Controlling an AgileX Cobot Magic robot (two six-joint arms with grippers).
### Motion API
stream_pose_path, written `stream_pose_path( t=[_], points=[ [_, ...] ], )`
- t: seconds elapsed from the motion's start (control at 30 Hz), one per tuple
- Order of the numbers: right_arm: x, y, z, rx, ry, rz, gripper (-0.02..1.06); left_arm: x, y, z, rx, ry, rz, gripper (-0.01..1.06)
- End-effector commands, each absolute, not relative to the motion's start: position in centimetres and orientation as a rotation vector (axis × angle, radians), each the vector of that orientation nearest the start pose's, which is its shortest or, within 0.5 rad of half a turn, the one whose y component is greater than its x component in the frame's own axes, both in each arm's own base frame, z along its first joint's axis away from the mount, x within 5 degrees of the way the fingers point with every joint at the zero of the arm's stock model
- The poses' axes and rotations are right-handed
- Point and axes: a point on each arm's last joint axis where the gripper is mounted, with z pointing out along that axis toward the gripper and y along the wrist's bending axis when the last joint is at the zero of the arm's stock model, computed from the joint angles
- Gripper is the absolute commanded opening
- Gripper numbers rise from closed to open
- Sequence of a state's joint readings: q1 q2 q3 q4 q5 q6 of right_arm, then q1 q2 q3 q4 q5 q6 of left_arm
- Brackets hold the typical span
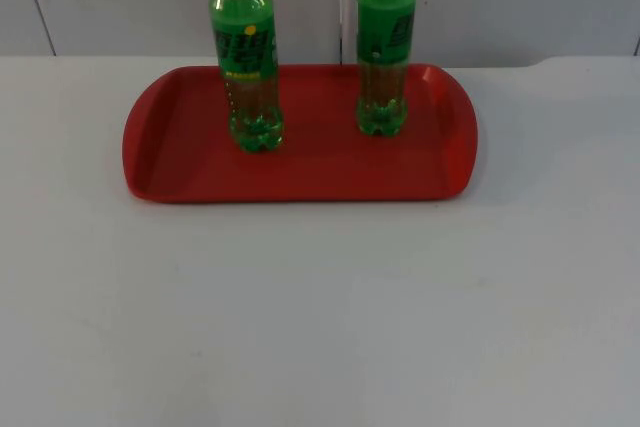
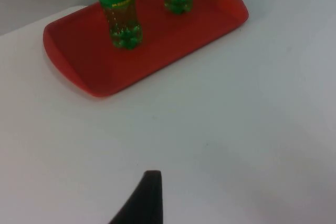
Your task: Place the bottle upright on the tray.
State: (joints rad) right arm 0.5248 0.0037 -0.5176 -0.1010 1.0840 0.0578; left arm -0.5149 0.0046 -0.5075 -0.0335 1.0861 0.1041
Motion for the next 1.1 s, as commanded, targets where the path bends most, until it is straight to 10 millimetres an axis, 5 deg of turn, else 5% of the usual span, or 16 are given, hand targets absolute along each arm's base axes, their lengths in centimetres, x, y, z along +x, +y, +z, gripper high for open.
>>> stream_pose_path(
  t=[0.0,1.07],
  points=[
    [-0.25,-1.1,28.02,-0.471,1.997,0.234,1.05,-0.63,0.01,27.66,0.631,1.971,-0.308,1.05],
    [-0.25,-1.09,28.04,-0.469,1.996,0.234,1.05,-0.67,-0.02,27.63,0.632,1.975,-0.313,1.05]
  ],
)
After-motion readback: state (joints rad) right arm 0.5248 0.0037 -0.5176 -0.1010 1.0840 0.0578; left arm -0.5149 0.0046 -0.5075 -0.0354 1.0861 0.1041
